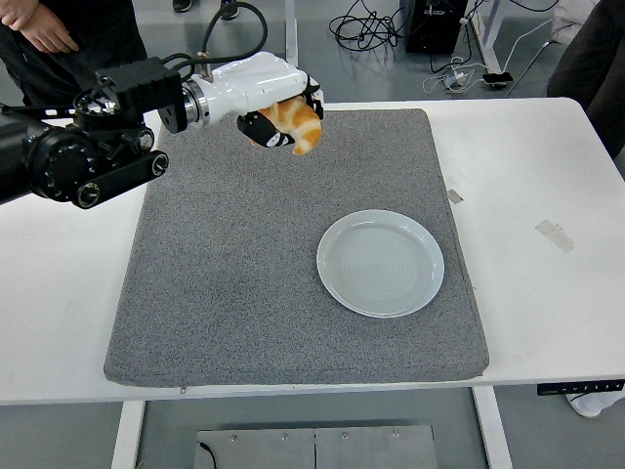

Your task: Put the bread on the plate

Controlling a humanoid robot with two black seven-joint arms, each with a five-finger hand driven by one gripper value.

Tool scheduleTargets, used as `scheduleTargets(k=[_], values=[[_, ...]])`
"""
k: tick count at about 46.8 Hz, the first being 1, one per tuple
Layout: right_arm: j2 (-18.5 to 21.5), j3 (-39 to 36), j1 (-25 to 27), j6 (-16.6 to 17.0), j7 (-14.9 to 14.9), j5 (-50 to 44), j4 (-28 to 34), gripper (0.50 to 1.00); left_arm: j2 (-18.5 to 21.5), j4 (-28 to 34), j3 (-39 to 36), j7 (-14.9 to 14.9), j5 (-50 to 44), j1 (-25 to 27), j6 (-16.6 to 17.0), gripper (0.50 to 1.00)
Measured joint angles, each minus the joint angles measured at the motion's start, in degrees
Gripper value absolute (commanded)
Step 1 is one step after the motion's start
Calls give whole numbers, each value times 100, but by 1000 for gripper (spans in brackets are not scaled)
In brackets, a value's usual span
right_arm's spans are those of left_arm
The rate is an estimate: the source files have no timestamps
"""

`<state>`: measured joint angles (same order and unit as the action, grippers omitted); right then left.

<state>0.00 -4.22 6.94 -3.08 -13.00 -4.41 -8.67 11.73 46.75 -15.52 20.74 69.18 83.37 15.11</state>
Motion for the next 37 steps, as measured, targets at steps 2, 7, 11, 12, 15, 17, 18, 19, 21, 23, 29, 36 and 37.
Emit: scheduleTargets(k=[2,7,11,12,15,17,18,19,21,23,29,36,37], values=[[0,0,0,0,0,0,1,1000,-147,-1,-34,1,0,42,0,500],[0,0,0,0,0,1,0,1000,-542,-1,-102,6,0,98,-7,500],[0,0,1,0,0,1,-2,1000,-871,-55,-246,72,9,117,-7,500],[0,0,2,0,0,1,-1,1000,-958,-86,-297,94,11,118,-7,500],[0,0,-1,0,-1,0,-1,1000,-1149,-157,-404,152,8,148,-5,500],[1,-1,4,0,0,0,-1,1000,-1166,-207,-426,160,4,173,-2,500],[0,0,1,0,0,0,-1,1000,-1169,-236,-431,164,-1,177,-1,500],[0,0,-2,0,-2,0,-2,1000,-1172,-258,-431,167,-11,177,0,500],[0,-1,1,0,0,0,0,1000,-1172,-305,-434,166,-31,167,1,500],[0,0,0,0,0,-1,-2,1000,-1172,-327,-443,167,-36,147,1,500],[0,-1,0,0,0,-1,-2,1000,-1175,-368,-575,167,-37,100,1,500],[0,0,0,0,-1,-1,-1,1000,-1173,-416,-646,172,-60,46,7,500],[0,0,0,0,-1,-1,-1,1000,-1173,-415,-646,175,-61,38,8,500]])
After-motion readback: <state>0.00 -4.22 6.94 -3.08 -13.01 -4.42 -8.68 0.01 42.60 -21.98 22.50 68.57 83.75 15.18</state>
